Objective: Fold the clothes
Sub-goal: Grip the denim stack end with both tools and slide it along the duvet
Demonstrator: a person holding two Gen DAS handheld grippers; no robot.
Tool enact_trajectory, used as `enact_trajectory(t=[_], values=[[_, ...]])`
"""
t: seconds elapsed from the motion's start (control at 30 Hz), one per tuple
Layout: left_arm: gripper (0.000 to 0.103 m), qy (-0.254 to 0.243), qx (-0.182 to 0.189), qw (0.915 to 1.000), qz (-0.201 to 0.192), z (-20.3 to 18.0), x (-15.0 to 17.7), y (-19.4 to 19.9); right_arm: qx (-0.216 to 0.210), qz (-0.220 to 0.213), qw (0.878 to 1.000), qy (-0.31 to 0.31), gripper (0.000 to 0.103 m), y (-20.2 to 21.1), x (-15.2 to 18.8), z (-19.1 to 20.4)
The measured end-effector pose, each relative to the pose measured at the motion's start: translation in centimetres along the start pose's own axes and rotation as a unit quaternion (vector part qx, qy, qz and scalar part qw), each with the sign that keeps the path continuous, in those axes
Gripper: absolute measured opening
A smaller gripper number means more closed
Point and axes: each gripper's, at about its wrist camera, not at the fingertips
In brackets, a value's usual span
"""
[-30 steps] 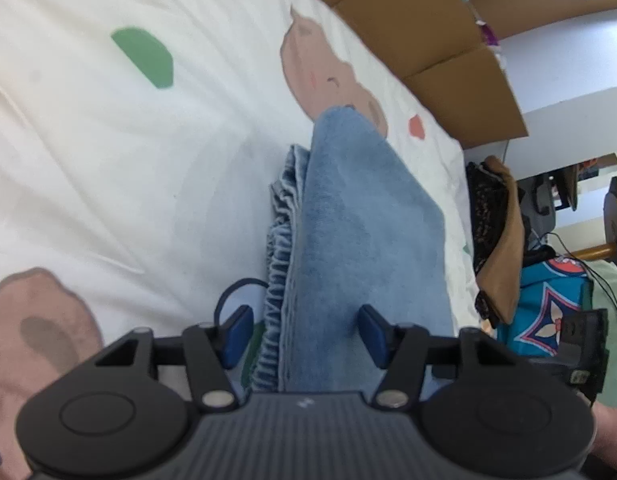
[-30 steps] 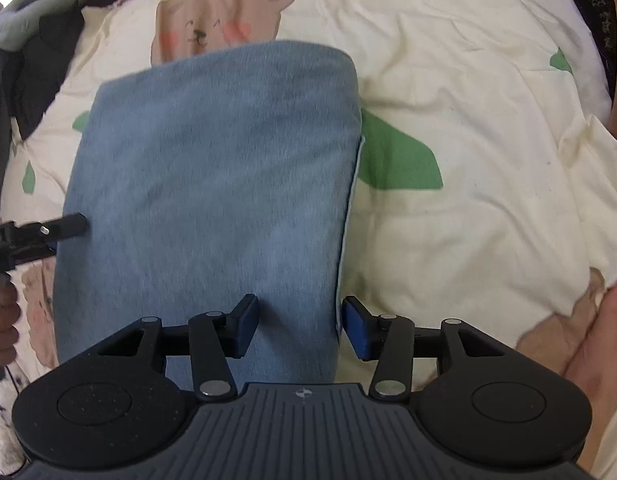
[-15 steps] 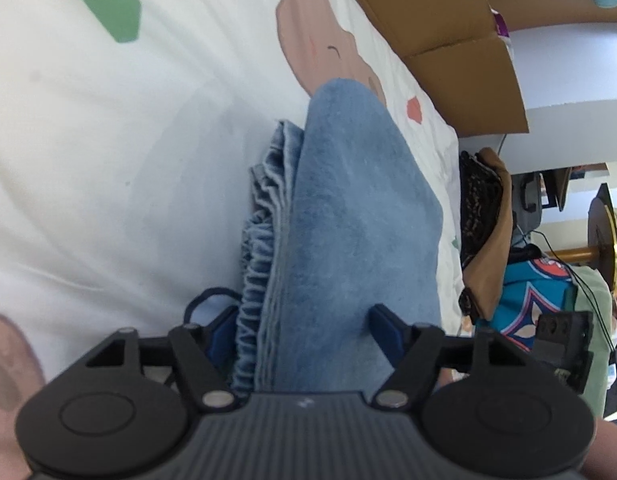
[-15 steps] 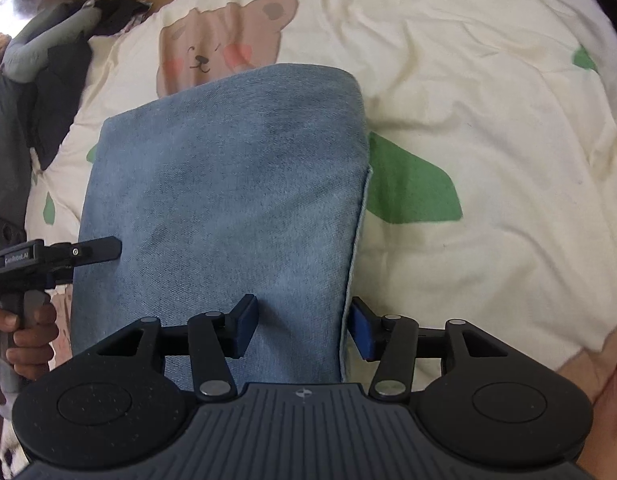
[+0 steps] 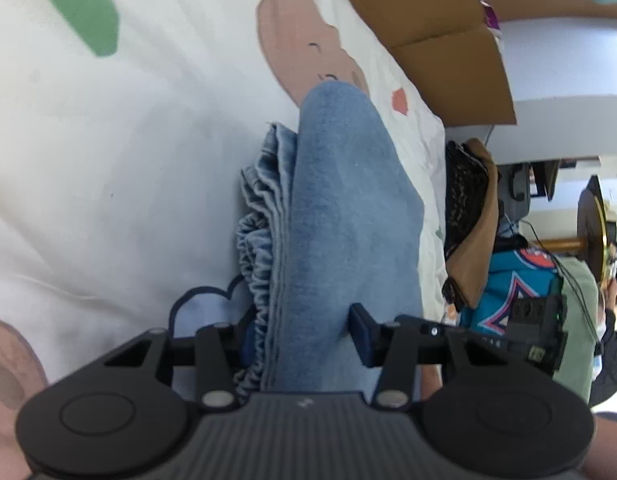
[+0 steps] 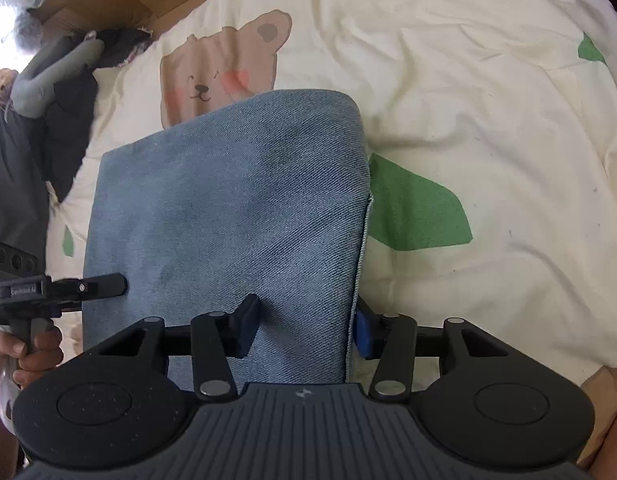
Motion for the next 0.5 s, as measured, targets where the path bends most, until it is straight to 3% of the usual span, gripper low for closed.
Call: enact_trajectory(t=[0.2, 0.5], values=[[0.068, 0.024, -0.012, 0.9995, 0.019, 1.1, -0.6, -0.6, -0.003, 0.006, 1.0, 0.014, 0.053, -0.4, -0.7, -0.3], [0.076, 0.005, 0.009, 0.9989, 0.045, 1.2, -1.6, -2.1, -0.036, -0.018, 0.999, -0.015, 0.063, -1.0, -0.9, -1.9]])
Point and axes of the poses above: each gripper's, at about its wrist camera, not at the fingertips, and y roughly against the way its jaws point, z to its left, x to its underside, and after that the axes turned 6 degrees about z, right-handed
